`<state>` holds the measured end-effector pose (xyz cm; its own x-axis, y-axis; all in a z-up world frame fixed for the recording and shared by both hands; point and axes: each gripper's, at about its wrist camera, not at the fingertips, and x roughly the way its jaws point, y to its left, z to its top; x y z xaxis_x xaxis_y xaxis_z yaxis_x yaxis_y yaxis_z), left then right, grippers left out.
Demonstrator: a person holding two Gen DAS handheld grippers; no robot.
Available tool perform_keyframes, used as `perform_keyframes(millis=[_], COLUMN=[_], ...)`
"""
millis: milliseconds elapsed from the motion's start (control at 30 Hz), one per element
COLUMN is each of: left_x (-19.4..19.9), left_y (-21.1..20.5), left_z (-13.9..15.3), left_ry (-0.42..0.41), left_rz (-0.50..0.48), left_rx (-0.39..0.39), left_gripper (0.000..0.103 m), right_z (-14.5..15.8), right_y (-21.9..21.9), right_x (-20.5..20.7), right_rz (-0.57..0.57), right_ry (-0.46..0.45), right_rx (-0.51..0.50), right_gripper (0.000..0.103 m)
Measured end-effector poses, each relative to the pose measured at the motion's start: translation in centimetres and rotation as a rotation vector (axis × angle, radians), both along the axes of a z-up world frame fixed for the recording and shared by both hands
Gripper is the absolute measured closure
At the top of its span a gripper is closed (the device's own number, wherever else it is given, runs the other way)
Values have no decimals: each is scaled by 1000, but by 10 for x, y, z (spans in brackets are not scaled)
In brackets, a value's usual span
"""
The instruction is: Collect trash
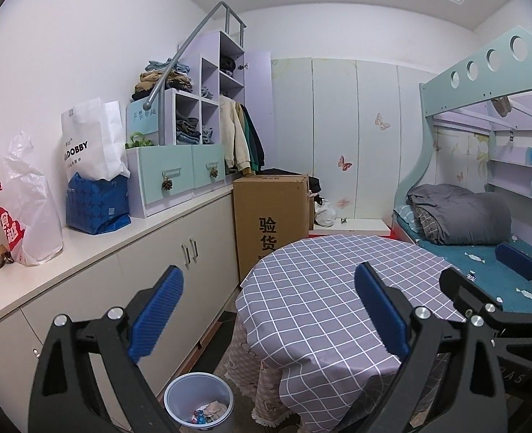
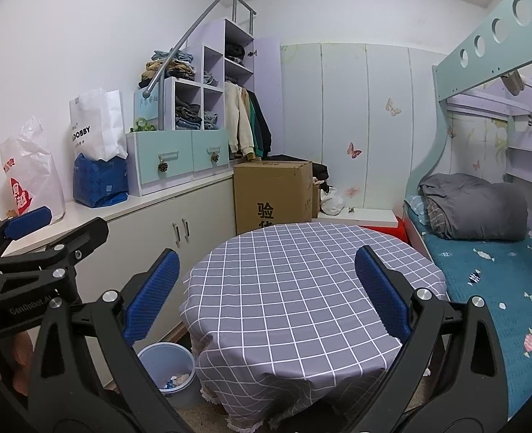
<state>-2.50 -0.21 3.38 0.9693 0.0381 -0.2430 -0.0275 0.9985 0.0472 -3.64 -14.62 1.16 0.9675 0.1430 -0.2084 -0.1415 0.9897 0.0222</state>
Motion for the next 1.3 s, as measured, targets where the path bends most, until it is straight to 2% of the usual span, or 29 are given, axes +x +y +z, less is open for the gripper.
perform_keyframes(millis=[1300], left_x=[-1], left_y=[1], left_z=[-3], left_ry=[3], left_rz=[-6], left_rx=[6], left_gripper=[9], right_z=[-3], right_y=[0], right_x=[-2], right_rz=[1], right_ry=[13], right_rx=[4], right_gripper=[7])
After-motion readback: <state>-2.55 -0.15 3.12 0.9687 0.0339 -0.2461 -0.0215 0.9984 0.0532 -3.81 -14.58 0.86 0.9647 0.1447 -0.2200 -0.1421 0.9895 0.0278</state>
